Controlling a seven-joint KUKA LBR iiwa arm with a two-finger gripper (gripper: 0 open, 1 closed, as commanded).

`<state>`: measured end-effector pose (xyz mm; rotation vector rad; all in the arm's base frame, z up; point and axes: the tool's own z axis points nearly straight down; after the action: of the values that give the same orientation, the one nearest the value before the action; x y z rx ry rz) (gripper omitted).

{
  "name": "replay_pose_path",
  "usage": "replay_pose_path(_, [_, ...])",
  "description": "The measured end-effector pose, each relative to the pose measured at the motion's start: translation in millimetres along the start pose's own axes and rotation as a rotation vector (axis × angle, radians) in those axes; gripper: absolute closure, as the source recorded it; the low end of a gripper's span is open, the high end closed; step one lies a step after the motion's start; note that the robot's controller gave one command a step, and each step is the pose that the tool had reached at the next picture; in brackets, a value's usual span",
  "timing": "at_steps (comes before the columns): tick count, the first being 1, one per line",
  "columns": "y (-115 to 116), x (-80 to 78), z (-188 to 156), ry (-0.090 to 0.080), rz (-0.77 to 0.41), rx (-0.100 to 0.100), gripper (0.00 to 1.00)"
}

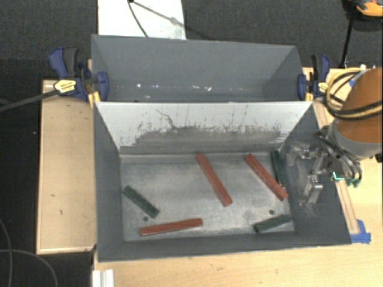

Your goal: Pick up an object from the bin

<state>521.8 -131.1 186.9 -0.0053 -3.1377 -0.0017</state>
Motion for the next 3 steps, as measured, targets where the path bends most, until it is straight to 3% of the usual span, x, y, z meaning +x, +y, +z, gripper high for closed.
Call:
replay_pose_path(1, [0,-1.8,-3,-0.007,-0.005,0.002,0.0])
replay_pose_path(2, [1,-28.4,46,-0.009,0.135,0.001,0.0])
replay_pose_path(3, [3,-36.1,61,-0.004,0.204,0.0,0.0])
